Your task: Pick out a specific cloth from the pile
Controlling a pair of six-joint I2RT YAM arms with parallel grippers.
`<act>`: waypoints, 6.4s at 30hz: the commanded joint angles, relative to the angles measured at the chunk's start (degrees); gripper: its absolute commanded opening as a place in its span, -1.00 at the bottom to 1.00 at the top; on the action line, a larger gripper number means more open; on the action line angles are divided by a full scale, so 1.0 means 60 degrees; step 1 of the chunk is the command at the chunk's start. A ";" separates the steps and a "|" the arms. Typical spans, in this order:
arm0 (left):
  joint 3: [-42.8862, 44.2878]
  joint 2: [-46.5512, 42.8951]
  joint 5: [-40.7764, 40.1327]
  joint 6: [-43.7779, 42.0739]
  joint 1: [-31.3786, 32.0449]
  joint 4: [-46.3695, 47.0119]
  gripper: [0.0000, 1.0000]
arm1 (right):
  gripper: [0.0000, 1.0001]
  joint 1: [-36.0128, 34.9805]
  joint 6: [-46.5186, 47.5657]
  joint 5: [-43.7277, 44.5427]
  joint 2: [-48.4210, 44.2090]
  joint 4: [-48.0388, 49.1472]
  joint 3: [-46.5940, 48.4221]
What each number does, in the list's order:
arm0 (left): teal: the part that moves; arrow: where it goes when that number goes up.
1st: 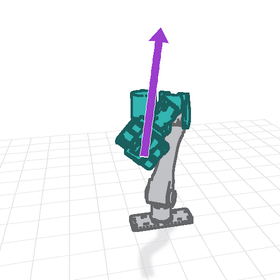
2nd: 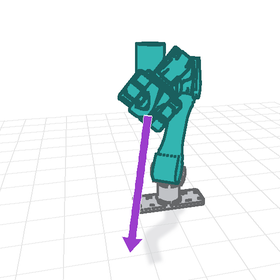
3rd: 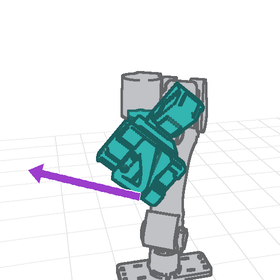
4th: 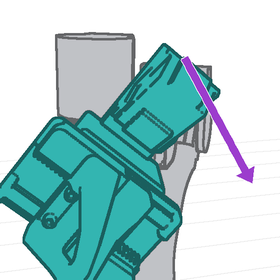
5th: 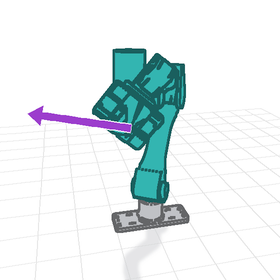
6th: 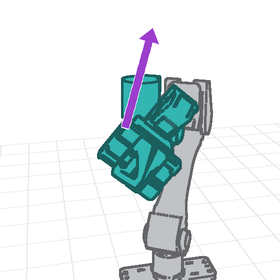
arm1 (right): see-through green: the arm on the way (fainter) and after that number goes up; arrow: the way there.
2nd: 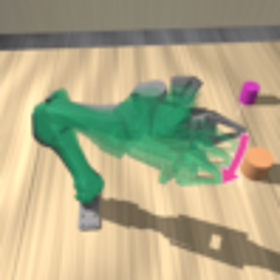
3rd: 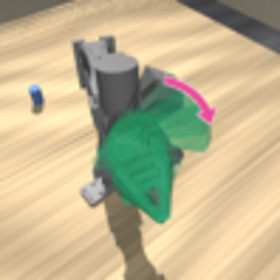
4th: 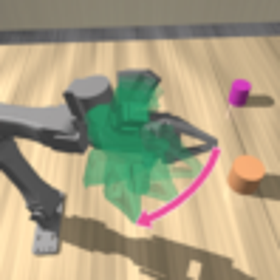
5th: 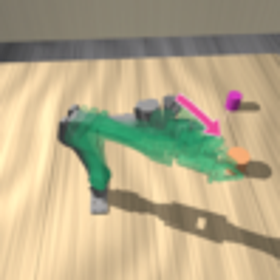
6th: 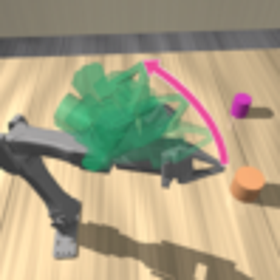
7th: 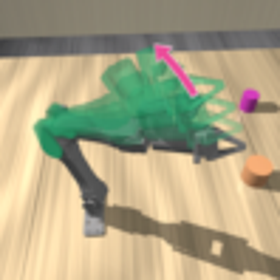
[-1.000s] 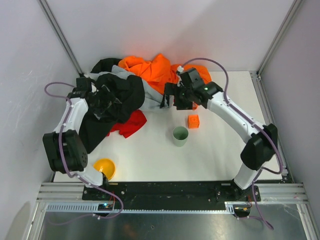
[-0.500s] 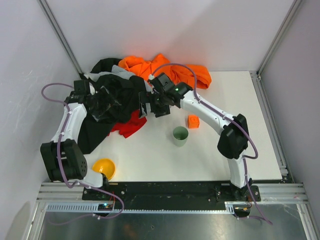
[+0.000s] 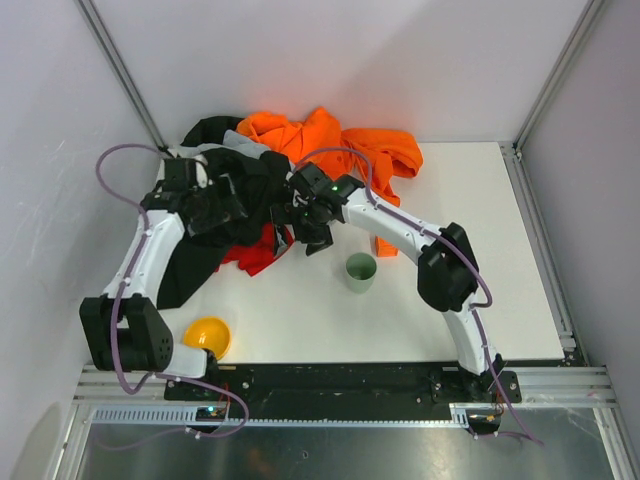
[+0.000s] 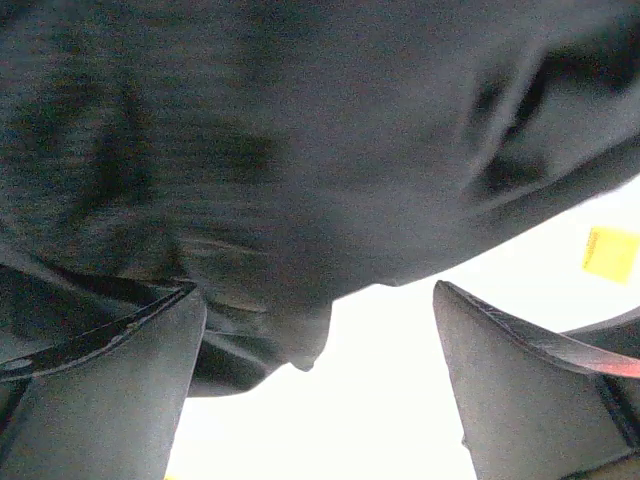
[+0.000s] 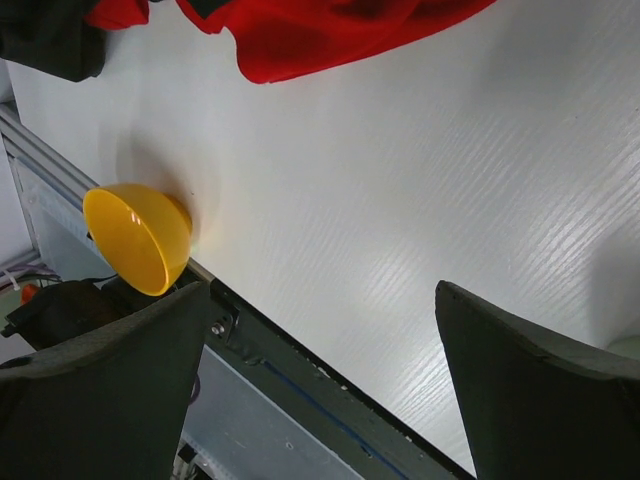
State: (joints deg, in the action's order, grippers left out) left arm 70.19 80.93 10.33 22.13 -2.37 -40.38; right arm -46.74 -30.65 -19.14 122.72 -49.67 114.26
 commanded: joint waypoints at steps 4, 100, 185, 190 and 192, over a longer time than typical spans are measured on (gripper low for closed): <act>0.0467 0.0146 -0.2942 -0.1995 0.2271 0.0094 0.99 | 0.99 -0.0020 -0.0120 -0.0287 0.0050 -0.0207 0.0492; -0.0189 0.0499 0.1926 0.0676 -0.2772 0.0746 -0.98 | -0.99 0.0105 -0.2940 -0.1369 0.4942 0.3462 0.3636; -0.0110 0.1394 0.2111 0.1086 -0.2772 0.1266 -0.98 | 0.99 -0.0027 0.2062 0.0929 0.2212 -0.2391 0.3556; -0.0243 0.1326 0.2122 0.1027 -0.2769 0.1280 -0.98 | 0.99 -0.0129 0.2154 0.0722 0.2698 -0.1999 0.3811; -0.0273 0.1308 0.2125 0.1010 -0.2758 0.1277 -0.98 | 0.99 -0.0185 0.2162 0.0716 0.2887 -0.1784 0.3908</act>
State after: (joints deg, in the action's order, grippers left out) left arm 68.99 89.71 21.45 28.95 -18.57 -34.33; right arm -47.46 -18.92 -14.17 138.89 -62.52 133.80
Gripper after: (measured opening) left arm 0.037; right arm 0.992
